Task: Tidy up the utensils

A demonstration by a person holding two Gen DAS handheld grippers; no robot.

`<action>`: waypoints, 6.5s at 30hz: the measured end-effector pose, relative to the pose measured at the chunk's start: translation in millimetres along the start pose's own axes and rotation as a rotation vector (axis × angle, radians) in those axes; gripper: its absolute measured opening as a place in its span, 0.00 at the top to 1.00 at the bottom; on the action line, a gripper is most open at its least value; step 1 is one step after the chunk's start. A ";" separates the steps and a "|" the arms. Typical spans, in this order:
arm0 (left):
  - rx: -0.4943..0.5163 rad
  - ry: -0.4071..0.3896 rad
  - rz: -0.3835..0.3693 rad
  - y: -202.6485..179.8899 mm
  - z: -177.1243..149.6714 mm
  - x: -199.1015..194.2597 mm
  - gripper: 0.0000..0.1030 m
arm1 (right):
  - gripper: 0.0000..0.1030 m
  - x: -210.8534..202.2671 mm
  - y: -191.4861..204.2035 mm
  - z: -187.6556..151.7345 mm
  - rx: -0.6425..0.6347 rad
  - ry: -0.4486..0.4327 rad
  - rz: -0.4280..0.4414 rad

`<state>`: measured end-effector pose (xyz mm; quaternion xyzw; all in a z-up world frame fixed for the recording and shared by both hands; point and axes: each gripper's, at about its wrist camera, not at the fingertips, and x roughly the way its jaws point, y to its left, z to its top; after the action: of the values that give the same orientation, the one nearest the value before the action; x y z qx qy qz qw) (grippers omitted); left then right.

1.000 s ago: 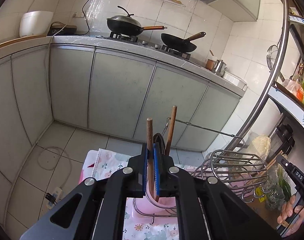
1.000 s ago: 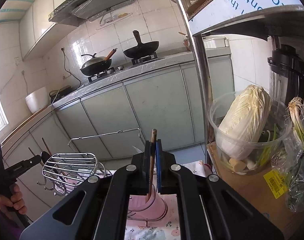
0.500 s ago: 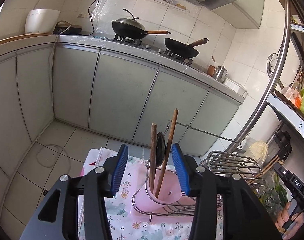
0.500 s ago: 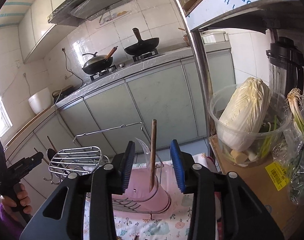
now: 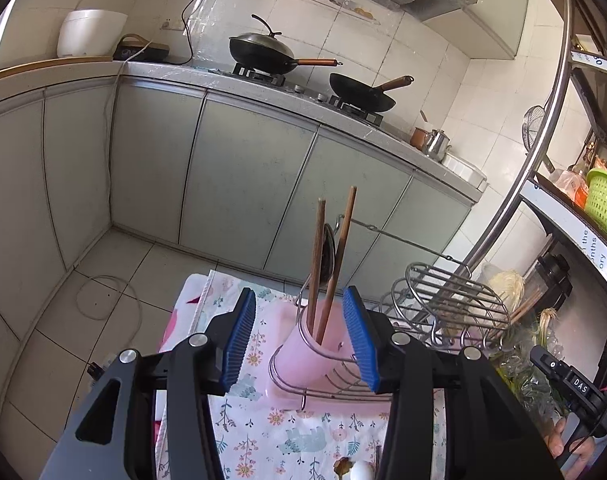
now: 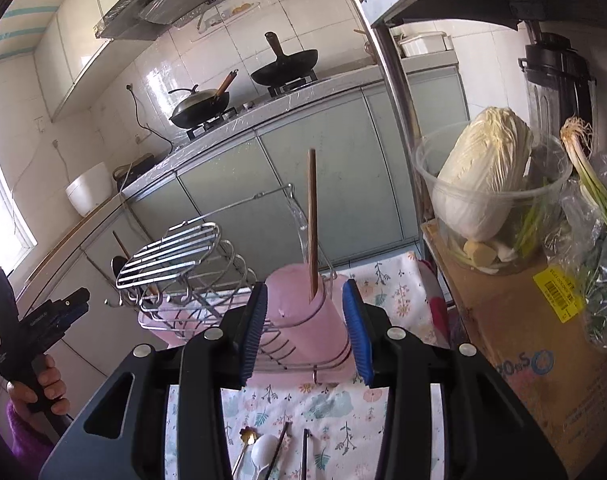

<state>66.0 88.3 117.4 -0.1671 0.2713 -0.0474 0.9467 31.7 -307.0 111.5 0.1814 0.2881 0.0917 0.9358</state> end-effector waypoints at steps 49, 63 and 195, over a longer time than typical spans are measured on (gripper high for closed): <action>0.326 0.816 0.027 -88.1 -208.0 142.0 0.96 | 0.61 64.8 -16.7 -134.9 0.074 0.463 0.047; 0.221 0.753 0.071 -48.2 -188.5 130.2 0.98 | 0.67 101.1 -7.3 -136.9 0.076 0.599 0.075; 0.070 -0.335 -0.128 -57.4 33.8 -9.6 0.98 | 0.95 -20.0 43.8 59.5 -0.134 -0.348 0.037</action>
<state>75.8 45.9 168.7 -0.1566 0.0970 -0.0883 0.9789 46.5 -289.4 184.6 0.1369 0.1119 0.0951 0.9796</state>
